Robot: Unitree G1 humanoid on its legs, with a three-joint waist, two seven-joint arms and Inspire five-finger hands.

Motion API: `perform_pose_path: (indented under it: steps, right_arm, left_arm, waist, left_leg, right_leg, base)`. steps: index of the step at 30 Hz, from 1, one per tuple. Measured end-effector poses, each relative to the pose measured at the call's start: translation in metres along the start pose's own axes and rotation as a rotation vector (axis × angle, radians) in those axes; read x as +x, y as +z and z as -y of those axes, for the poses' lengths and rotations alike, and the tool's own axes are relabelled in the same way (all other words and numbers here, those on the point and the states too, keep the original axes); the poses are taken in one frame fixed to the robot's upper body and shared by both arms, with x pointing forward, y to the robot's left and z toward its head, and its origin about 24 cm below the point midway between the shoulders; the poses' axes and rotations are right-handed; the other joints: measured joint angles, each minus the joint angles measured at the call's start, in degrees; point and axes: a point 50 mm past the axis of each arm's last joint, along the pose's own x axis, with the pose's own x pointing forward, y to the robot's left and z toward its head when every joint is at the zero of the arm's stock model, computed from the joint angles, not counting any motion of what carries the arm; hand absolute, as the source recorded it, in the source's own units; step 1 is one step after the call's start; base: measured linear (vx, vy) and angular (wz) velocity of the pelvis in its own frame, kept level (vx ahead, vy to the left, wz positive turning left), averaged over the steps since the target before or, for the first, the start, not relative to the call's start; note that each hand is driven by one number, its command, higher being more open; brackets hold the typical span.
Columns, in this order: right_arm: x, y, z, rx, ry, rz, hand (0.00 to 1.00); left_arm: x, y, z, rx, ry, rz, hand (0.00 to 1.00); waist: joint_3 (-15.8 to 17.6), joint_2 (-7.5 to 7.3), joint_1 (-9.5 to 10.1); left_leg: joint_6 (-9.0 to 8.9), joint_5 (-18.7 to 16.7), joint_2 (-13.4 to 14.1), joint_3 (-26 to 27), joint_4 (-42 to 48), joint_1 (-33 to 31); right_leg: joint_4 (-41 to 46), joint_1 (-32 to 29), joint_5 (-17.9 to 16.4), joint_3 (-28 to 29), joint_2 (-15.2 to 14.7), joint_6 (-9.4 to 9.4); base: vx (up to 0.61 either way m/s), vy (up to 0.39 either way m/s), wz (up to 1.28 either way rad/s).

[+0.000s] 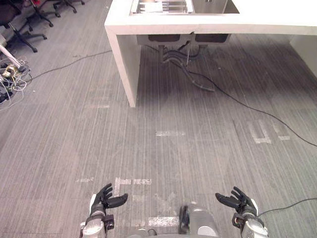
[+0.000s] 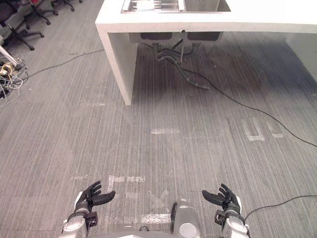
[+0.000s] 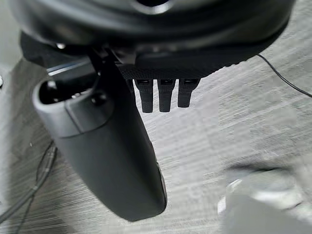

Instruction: Walk over to the sink, pick up the cup, carry it to the dishwasher, place the cup inside the dishwasher, then close the dishwasher door

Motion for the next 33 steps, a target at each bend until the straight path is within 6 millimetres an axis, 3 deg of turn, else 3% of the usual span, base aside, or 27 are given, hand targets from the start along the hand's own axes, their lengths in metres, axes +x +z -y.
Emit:
perform_pose_path:
  steps: [1, 2, 3, 4, 5, 6, 7, 8, 10, 12, 14, 15, 16, 17, 18, 19, 20, 21, 22, 24, 25, 27, 28, 29, 31, 32, 33]
  right_arm:
    - [0.000, 0.001, 0.002, -0.004, -0.004, 0.002, 0.90]
    - [0.000, 0.001, 0.007, -0.013, -0.016, 0.002, 0.90]
    - [-0.001, -0.001, 0.011, -0.021, -0.025, -0.003, 0.90]
    - [-0.001, -0.001, 0.012, -0.023, -0.028, -0.003, 0.90]
    - [-0.001, 0.001, 0.014, -0.028, -0.030, 0.001, 0.90]
    - [0.000, 0.003, 0.011, -0.029, -0.019, 0.008, 0.90]
    - [0.001, 0.005, 0.010, -0.030, -0.016, 0.010, 0.90]
    - [0.001, 0.006, 0.007, -0.039, -0.004, 0.013, 0.90]
    - [0.002, 0.011, 0.003, -0.029, 0.001, 0.043, 0.90]
    - [0.004, 0.021, 0.004, -0.025, -0.007, 0.085, 0.90]
    - [0.006, 0.029, 0.000, -0.016, -0.009, 0.107, 0.90]
    - [0.006, 0.029, -0.002, -0.014, -0.005, 0.107, 0.90]
    - [0.006, 0.027, -0.004, -0.012, -0.002, 0.101, 0.90]
    - [0.004, 0.020, 0.000, -0.021, -0.011, 0.085, 0.90]
    - [0.002, 0.015, 0.000, -0.024, -0.013, 0.069, 0.90]
    - [-0.001, 0.004, -0.003, -0.016, -0.010, 0.041, 0.90]
    - [-0.005, -0.007, -0.004, -0.015, -0.009, 0.013, 0.90]
    - [-0.005, -0.010, -0.003, -0.016, -0.010, 0.001, 0.90]
    - [-0.007, -0.017, -0.004, -0.014, -0.007, -0.025, 0.90]
    - [-0.008, -0.023, -0.013, 0.000, 0.015, -0.044, 0.90]
    - [-0.009, -0.024, -0.014, -0.003, 0.023, -0.048, 0.90]
    - [-0.010, -0.026, -0.026, -0.038, 0.087, -0.051, 0.90]
    - [-0.010, -0.025, -0.030, -0.048, 0.103, -0.047, 0.90]
    - [-0.010, -0.022, -0.037, -0.053, 0.135, -0.035, 0.90]
    - [-0.009, -0.017, -0.039, -0.053, 0.154, -0.009, 0.90]
    - [-0.009, -0.013, -0.038, -0.056, 0.154, 0.008, 0.90]
    - [-0.011, -0.016, -0.034, -0.059, 0.148, 0.004, 0.90]
  left_arm:
    - [0.001, 0.002, 0.001, 0.000, -0.001, 0.007, 0.90]
    - [0.002, 0.004, 0.001, 0.001, -0.001, 0.011, 0.90]
    - [0.002, 0.003, 0.003, 0.000, -0.005, 0.005, 0.90]
    - [0.002, 0.002, 0.005, -0.002, -0.012, 0.002, 0.90]
    - [0.001, 0.001, 0.010, 0.004, -0.028, 0.001, 0.90]
    - [0.001, 0.001, 0.011, 0.004, -0.033, 0.001, 0.90]
    - [0.001, 0.001, 0.012, 0.000, -0.035, 0.003, 0.90]
    - [-0.001, 0.000, 0.011, -0.003, -0.033, 0.006, 0.90]
    - [-0.001, 0.009, 0.014, -0.014, -0.041, 0.044, 0.90]
    - [-0.003, 0.034, 0.023, -0.068, -0.055, 0.154, 0.90]
    - [-0.013, 0.077, 0.029, -0.122, -0.066, 0.346, 0.90]
    - [-0.016, 0.088, 0.030, -0.132, -0.066, 0.393, 0.90]
    - [-0.024, 0.108, 0.032, -0.156, -0.065, 0.483, 0.90]
    - [-0.034, 0.128, 0.035, -0.169, -0.054, 0.578, 0.90]
    - [-0.039, 0.137, 0.036, -0.170, -0.045, 0.624, 0.90]
    - [-0.049, 0.154, 0.034, -0.164, -0.025, 0.714, 0.90]
    - [-0.058, 0.176, 0.034, -0.171, -0.006, 0.811, 0.90]
    - [-0.063, 0.186, 0.034, -0.177, 0.001, 0.856, 0.90]
    - [-0.075, 0.202, 0.030, -0.179, 0.030, 0.947, 0.90]
    - [-0.092, 0.227, 0.018, -0.161, 0.120, 1.089, 0.90]
    - [-0.094, 0.232, 0.017, -0.147, 0.148, 1.115, 0.90]
    - [-0.105, 0.242, 0.013, -0.092, 0.236, 1.197, 0.90]
    - [-0.108, 0.244, 0.014, -0.084, 0.242, 1.222, 0.90]
    - [-0.115, 0.249, 0.017, -0.078, 0.239, 1.268, 0.90]
    - [-0.120, 0.256, 0.027, -0.075, 0.198, 1.311, 0.90]
    - [-0.122, 0.260, 0.035, -0.067, 0.162, 1.334, 0.90]
    - [-0.124, 0.266, 0.041, -0.038, 0.131, 1.365, 0.90]
  waist:
    - [-0.03, -0.42, -0.18]
    - [-0.12, -1.71, -0.38]
    - [-0.28, -2.44, -0.59]
    - [-0.32, -2.34, -0.95]
    - [-0.08, -1.20, -0.94]
    - [0.58, -0.41, -0.88]
    - [0.93, 0.08, -0.59]
    - [1.11, 0.21, 0.38]
    - [1.88, -1.12, 1.23]
    - [2.15, -1.69, 1.95]
    - [2.48, -2.22, 3.69]
    - [2.65, -2.51, 4.05]
    - [2.74, -2.65, 4.36]
    - [2.36, -1.62, 4.76]
    - [2.28, -1.49, 4.92]
    - [1.41, -2.36, 5.44]
    - [0.91, -3.75, 5.43]
    - [0.90, -3.79, 5.38]
    - [0.93, -3.93, 5.26]
    - [0.88, -5.96, 4.52]
    - [0.86, -6.05, 4.26]
    - [0.75, -5.73, 3.69]
    - [0.66, -5.57, 3.53]
    - [0.69, -5.38, 3.25]
    - [0.60, -4.28, 2.85]
    - [0.41, -3.58, 2.28]
    - [0.19, -4.07, 1.56]
  left_leg:
    - [-0.86, -0.40, -0.01, -0.27, -0.37, 1.05]
    - [-3.44, -2.02, -0.38, -1.08, -0.11, 3.40]
    - [-5.55, -3.34, -0.03, -2.09, 3.17, 4.33]
    - [-5.85, -3.50, 0.61, -2.46, 6.43, 3.64]
    - [-7.76, -2.44, 3.11, -1.76, 17.59, -0.16]
    - [-10.10, 2.61, 7.13, -1.18, 33.15, -6.18]
    - [-10.33, 3.22, 9.69, -0.72, 41.13, -8.99]
    - [-8.91, 2.45, 13.96, 2.49, 52.60, -12.63]
    - [-7.20, 1.30, 15.70, 7.04, 58.22, -17.34]
    - [-5.84, 0.54, 14.89, 11.42, 53.69, -23.18]
    - [-5.46, 0.51, 10.74, 13.47, 36.67, -28.65]
    - [-5.10, 1.22, 9.20, 13.27, 31.49, -29.32]
    - [-5.35, 5.07, 6.26, 11.51, 18.76, -29.93]
    - [-5.87, 9.72, 4.98, 8.34, 9.28, -30.19]
    - [-5.21, 13.31, 4.73, 6.80, 10.01, -30.25]
    - [-0.79, 16.52, 3.16, 4.74, 12.81, -30.08]
    - [1.20, 13.02, 1.61, 4.66, 15.89, -30.64]
    - [1.71, 11.48, 1.27, 4.58, 17.74, -30.70]
    - [2.16, 8.32, 1.16, 4.84, 21.10, -30.05]
    - [2.48, 2.90, -1.00, 5.38, 22.30, -25.45]
    - [2.61, 2.09, -1.54, 5.31, 21.79, -23.65]
    - [2.16, 1.38, -2.23, 5.70, 15.27, -14.52]
    - [1.84, 1.57, -1.95, 5.75, 13.70, -12.73]
    - [1.54, 1.73, -1.28, 5.80, 11.46, -9.59]
    - [0.90, 1.57, 0.37, 5.61, 9.40, -6.36]
    - [-0.99, 0.52, 1.77, 5.49, 9.27, -5.12]
    - [-4.17, -1.45, 2.20, 5.22, 10.35, -3.63]
  right_leg:
    - [-2.54, -0.66, 2.59, 0.78, -0.28, -0.12]
    - [-4.34, -1.48, 6.34, 2.98, -1.24, -0.76]
    - [1.72, -2.13, 10.69, 3.90, -2.25, -4.89]
    - [4.30, -2.16, 9.39, 3.59, -2.34, -6.38]
    - [5.30, -0.15, 6.13, 2.27, -1.22, -7.46]
    - [3.58, 3.93, 4.26, 1.02, 0.46, -9.48]
    - [2.08, 6.79, 4.00, 0.37, 1.87, -10.08]
    - [-1.58, 12.39, 3.53, 0.37, 4.25, -10.66]
    - [-7.71, 20.86, 3.17, 0.43, 4.99, -11.24]
    - [-12.63, 25.84, 3.15, 0.54, 4.99, -11.33]
    - [-17.27, 30.22, 2.97, 1.92, 4.61, -11.22]
    - [-18.29, 31.47, 2.63, 2.27, 4.17, -10.73]
    - [-19.50, 34.03, 1.44, 2.59, 3.55, -9.06]
    - [-19.91, 36.13, -0.55, 3.06, 4.20, -7.27]
    - [-19.78, 37.51, -1.83, 3.26, 4.20, -6.37]
    - [-18.13, 39.04, -4.52, 3.75, 2.81, -2.66]
    - [-12.39, 37.57, -6.91, 4.14, 0.04, -0.12]
    - [-8.20, 36.18, -7.31, 4.71, -0.86, 0.56]
    - [1.97, 33.19, -7.66, 6.55, -1.93, 1.38]
    - [26.08, 24.52, -4.78, 9.16, -6.35, 12.02]
    - [31.08, 22.52, -4.91, 9.17, -7.40, 11.74]
    - [34.79, 15.86, -7.34, 6.64, -8.99, 6.93]
    - [33.19, 14.24, -7.97, 5.74, -8.72, 5.75]
    - [28.89, 10.87, -9.27, 4.37, -7.99, 3.25]
    - [18.58, 5.75, -8.73, 4.02, -5.75, 0.88]
    - [8.13, 3.40, -4.47, 4.65, -3.89, -0.47]
    - [-2.06, 3.11, 5.60, 5.59, -2.96, -1.65]
  base:
    - [0.55, -0.200, 0.47]
    - [0.59, -0.257, 0.55]
    - [0.60, -0.290, 0.58]
    - [0.60, -0.336, 0.47]
    - [0.60, -0.351, 0.33]
    - [0.61, -0.341, 0.22]
    - [0.73, -0.365, -0.02]
    - [0.72, -0.307, -0.15]
    - [0.53, -0.195, -0.05]
    - [0.47, -0.108, 0.03]
    - [0.60, -0.019, -0.27]
    - [0.51, 0.073, -0.33]
    - [0.52, 0.131, -0.25]
    - [0.53, 0.172, -0.21]
    - [0.56, 0.229, -0.20]
    - [0.61, 0.266, 0.00]
    - [0.64, 0.267, 0.08]
    - [0.66, 0.270, 0.14]
    - [0.62, 0.249, -0.03]
    - [0.63, 0.202, 0.01]
    - [0.56, 0.089, 0.12]
    - [0.55, 0.027, -0.02]
    - [0.51, -0.036, -0.06]
    - [0.50, -0.093, 0.01]
    - [0.56, -0.156, 0.11]
    - [0.51, -0.187, 0.36]
    - [0.53, -0.208, 0.50]
